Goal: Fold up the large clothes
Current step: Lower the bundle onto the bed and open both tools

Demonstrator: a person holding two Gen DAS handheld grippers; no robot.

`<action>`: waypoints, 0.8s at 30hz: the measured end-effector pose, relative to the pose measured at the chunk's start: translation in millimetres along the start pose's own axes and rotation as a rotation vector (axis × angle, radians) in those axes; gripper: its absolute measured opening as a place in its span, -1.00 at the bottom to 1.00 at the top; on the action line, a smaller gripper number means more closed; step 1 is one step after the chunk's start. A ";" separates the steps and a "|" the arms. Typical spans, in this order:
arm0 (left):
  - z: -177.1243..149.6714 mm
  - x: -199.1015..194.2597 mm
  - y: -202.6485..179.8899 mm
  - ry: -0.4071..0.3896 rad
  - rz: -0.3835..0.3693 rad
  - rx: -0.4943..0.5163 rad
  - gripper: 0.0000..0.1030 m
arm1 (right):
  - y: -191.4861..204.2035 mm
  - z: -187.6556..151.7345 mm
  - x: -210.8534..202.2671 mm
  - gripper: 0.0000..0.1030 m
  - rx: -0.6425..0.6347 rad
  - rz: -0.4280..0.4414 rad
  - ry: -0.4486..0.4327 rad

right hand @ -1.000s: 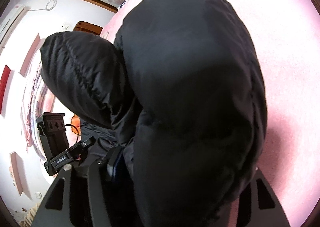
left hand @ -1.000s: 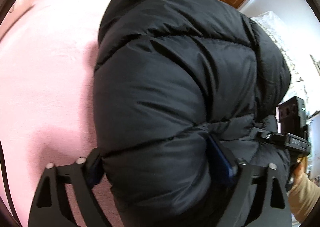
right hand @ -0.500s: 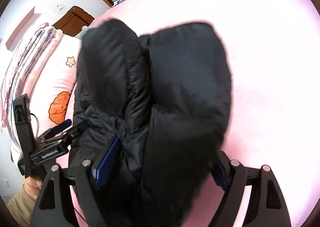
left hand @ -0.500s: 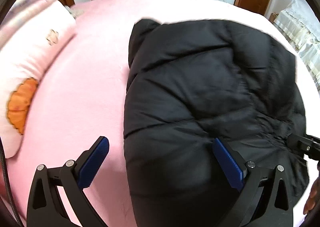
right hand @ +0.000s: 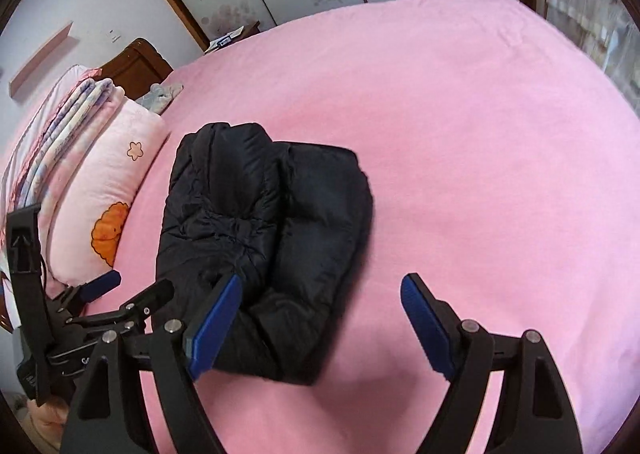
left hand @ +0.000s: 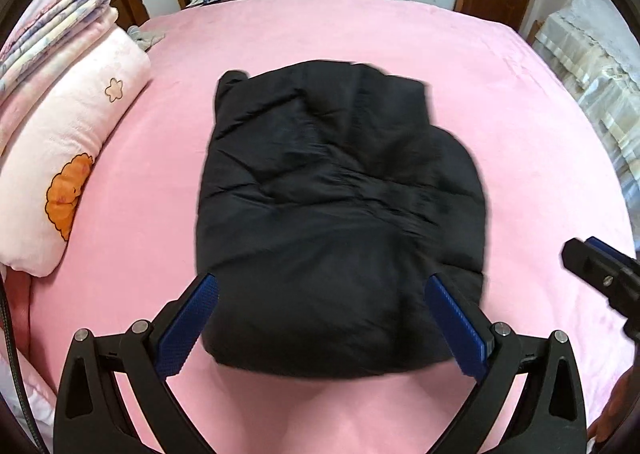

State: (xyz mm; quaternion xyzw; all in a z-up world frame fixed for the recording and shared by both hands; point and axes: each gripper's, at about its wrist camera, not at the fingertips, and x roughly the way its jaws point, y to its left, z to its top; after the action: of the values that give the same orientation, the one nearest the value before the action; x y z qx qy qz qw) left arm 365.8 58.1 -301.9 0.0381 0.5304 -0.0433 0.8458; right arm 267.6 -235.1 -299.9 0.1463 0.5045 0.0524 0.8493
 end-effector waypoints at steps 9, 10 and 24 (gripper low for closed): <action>-20.7 -51.7 -48.5 -0.049 0.039 0.062 0.99 | -17.2 -26.8 -45.3 0.60 0.017 -0.048 0.003; -23.4 -57.6 -51.6 -0.052 0.033 0.055 0.99 | -20.6 -29.8 -51.4 0.60 0.023 -0.053 0.005; -101.1 -184.6 -93.2 -0.042 -0.027 -0.073 0.99 | -32.2 -88.5 -175.2 0.60 0.020 -0.130 -0.018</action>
State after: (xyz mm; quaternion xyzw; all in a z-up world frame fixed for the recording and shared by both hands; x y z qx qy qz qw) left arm 184.8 -17.3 -181.3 -0.0010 0.5144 -0.0361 0.8568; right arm 103.5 -289.9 -201.8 0.1223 0.5056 -0.0091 0.8540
